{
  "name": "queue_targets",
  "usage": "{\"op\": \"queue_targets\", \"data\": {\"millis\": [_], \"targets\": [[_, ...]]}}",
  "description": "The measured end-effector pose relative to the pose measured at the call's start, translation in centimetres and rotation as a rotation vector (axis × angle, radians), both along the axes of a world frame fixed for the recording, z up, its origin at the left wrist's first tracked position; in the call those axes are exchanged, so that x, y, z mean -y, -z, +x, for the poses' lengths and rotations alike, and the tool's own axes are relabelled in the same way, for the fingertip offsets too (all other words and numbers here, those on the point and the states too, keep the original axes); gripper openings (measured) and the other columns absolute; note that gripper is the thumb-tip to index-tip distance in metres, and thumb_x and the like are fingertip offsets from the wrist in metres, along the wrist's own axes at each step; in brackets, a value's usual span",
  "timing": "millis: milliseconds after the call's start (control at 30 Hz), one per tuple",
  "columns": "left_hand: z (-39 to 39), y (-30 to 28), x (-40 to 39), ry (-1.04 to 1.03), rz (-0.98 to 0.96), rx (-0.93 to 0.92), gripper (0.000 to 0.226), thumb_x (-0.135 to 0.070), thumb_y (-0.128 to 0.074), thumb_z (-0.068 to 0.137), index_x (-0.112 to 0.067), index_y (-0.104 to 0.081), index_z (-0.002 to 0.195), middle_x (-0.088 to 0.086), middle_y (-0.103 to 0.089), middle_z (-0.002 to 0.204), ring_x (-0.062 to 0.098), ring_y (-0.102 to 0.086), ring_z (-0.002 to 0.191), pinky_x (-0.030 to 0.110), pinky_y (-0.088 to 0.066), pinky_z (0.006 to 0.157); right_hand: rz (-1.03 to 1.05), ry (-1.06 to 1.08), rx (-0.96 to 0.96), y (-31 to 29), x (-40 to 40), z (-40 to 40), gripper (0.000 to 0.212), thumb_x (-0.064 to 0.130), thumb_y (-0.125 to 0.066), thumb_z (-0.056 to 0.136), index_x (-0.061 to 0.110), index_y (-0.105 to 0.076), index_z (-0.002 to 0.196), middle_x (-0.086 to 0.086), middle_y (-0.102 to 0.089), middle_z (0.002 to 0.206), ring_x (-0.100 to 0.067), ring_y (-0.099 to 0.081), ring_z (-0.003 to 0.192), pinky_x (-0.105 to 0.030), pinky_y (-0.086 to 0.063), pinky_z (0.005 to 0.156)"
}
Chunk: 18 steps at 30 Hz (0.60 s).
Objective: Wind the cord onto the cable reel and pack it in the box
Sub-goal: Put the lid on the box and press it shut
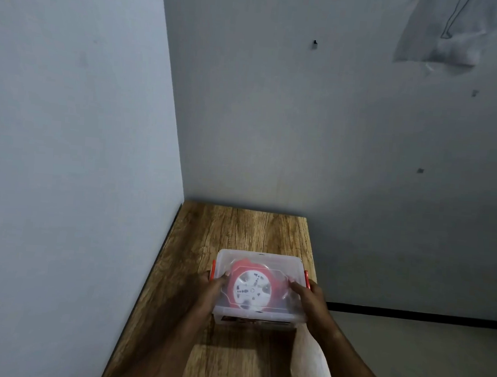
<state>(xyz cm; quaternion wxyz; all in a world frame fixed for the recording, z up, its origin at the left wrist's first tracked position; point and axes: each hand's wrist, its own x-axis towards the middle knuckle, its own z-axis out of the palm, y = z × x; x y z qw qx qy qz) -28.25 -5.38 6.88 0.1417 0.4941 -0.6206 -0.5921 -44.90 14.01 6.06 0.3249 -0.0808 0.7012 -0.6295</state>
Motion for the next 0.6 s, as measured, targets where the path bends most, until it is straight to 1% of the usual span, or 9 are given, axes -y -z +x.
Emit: {"op": "queue_targets", "data": {"millis": [67,167,233,300,367,433,467,533,600], "targets": [[0.0,-0.1,-0.1,0.007,-0.006,-0.003,0.034,-0.041,-0.070,0.095,-0.012,-0.071,0.112,-0.002,-0.076,0.086,0.016,-0.073,0.075,0.026,-0.055,0.062,-0.012,-0.001,-0.013,0.3,0.0,-0.1,0.039,0.029,-0.076,0.089,0.018,-0.065,0.125,-0.006,-0.076,0.111,-0.026,-0.075,0.097,-0.045,-0.064,0.078],[0.2,-0.8,-0.4,0.011,-0.025,0.020,0.029,-0.038,-0.067,0.098,-0.012,-0.068,0.110,-0.005,-0.071,0.081,0.008,-0.068,0.069,0.017,-0.045,0.052,-0.020,-0.011,-0.033,0.4,0.0,-0.1,0.045,0.027,-0.078,0.086,0.016,-0.064,0.127,-0.007,-0.075,0.112,-0.026,-0.075,0.097,-0.045,-0.064,0.078],[0.0,-0.7,-0.3,0.013,-0.021,0.018,0.031,-0.037,-0.067,0.098,-0.010,-0.068,0.113,-0.005,-0.070,0.082,0.008,-0.066,0.068,0.015,-0.044,0.049,-0.028,0.000,-0.028,0.3,0.0,-0.1,0.043,0.024,-0.078,0.086,0.016,-0.064,0.126,-0.008,-0.075,0.111,-0.027,-0.075,0.096,-0.044,-0.064,0.076],[-0.2,-0.9,-0.3,0.034,-0.002,0.016,0.030,-0.034,-0.067,0.099,-0.008,-0.067,0.114,-0.002,-0.069,0.085,0.008,-0.065,0.068,0.013,-0.044,0.045,-0.040,0.010,-0.016,0.2,0.2,-0.2,0.039,0.021,-0.078,0.087,0.014,-0.065,0.123,-0.009,-0.076,0.109,-0.029,-0.075,0.094,-0.046,-0.064,0.075],[-0.2,-0.9,0.1,0.045,0.011,0.015,0.030,-0.034,-0.066,0.099,-0.007,-0.068,0.112,-0.002,-0.070,0.086,0.008,-0.065,0.069,0.014,-0.045,0.048,-0.043,0.013,-0.014,0.1,0.5,-0.3,0.037,0.020,-0.078,0.087,0.014,-0.066,0.121,-0.010,-0.076,0.107,-0.029,-0.076,0.093,-0.046,-0.064,0.073],[-0.4,-1.2,0.6,0.054,-0.005,0.034,0.038,-0.040,-0.068,0.097,-0.005,-0.071,0.110,-0.003,-0.073,0.083,0.010,-0.069,0.069,0.017,-0.046,0.053,-0.047,0.018,-0.013,0.1,0.8,-0.6,0.039,0.021,-0.079,0.086,0.013,-0.065,0.122,-0.010,-0.076,0.107,-0.030,-0.076,0.092,-0.043,-0.063,0.070],[-0.5,-1.2,1.0,0.054,-0.012,0.033,0.040,-0.041,-0.069,0.096,-0.003,-0.072,0.108,-0.003,-0.073,0.081,0.010,-0.070,0.068,0.017,-0.047,0.052,-0.050,0.018,-0.015,0.0,1.1,-0.8,0.040,0.021,-0.079,0.086,0.012,-0.065,0.122,-0.010,-0.076,0.107,-0.030,-0.076,0.092,-0.042,-0.063,0.069],[-1.1,-1.8,1.6,0.042,0.015,0.018,0.039,-0.036,-0.070,0.096,0.002,-0.070,0.105,-0.001,-0.070,0.078,0.011,-0.067,0.066,0.012,-0.045,0.044,-0.059,0.014,-0.026,-0.3,1.7,-1.2,0.040,0.020,-0.078,0.087,0.012,-0.065,0.124,-0.011,-0.076,0.108,-0.030,-0.075,0.093,-0.041,-0.063,0.069],[-2.0,-2.4,2.4,0.032,0.036,0.012,0.036,-0.031,-0.069,0.098,0.001,-0.067,0.113,-0.001,-0.068,0.080,0.011,-0.065,0.067,0.009,-0.042,0.040,-0.077,0.002,-0.037,-0.8,2.5,-1.9,0.041,0.019,-0.077,0.088,0.010,-0.065,0.125,-0.011,-0.076,0.109,-0.031,-0.075,0.093,-0.042,-0.063,0.069]]}}
